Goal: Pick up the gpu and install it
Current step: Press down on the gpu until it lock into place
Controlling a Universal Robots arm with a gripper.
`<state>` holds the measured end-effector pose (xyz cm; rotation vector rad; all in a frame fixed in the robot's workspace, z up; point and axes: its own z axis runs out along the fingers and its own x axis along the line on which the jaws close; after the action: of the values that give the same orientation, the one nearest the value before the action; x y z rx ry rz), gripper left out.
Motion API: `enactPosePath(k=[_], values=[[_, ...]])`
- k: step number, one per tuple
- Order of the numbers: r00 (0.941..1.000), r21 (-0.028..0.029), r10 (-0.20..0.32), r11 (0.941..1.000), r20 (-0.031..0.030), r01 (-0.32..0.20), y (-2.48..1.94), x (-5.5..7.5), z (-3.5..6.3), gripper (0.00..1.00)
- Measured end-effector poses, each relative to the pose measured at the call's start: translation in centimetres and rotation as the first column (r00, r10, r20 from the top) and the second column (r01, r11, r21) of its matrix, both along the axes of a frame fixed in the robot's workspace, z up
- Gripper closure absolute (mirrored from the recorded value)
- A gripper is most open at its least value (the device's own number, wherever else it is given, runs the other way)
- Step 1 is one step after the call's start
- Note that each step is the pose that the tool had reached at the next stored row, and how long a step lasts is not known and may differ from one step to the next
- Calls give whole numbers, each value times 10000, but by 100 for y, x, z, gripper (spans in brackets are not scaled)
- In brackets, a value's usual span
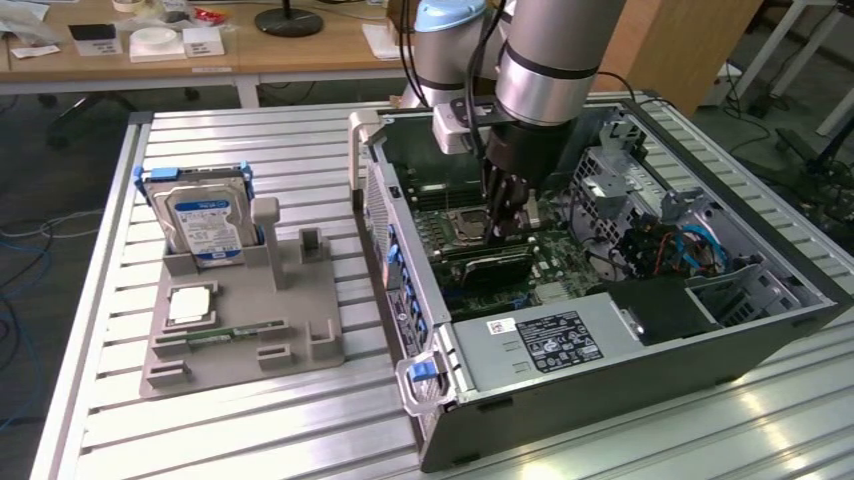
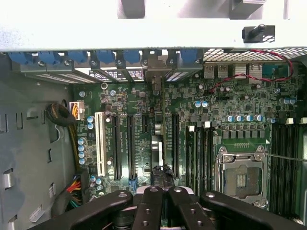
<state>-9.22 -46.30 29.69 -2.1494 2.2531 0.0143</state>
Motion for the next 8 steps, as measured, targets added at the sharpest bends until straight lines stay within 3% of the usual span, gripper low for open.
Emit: enactPosePath(k=[8], values=[[10000, -1, 0, 10000, -1, 0, 0, 0, -41, 89]])
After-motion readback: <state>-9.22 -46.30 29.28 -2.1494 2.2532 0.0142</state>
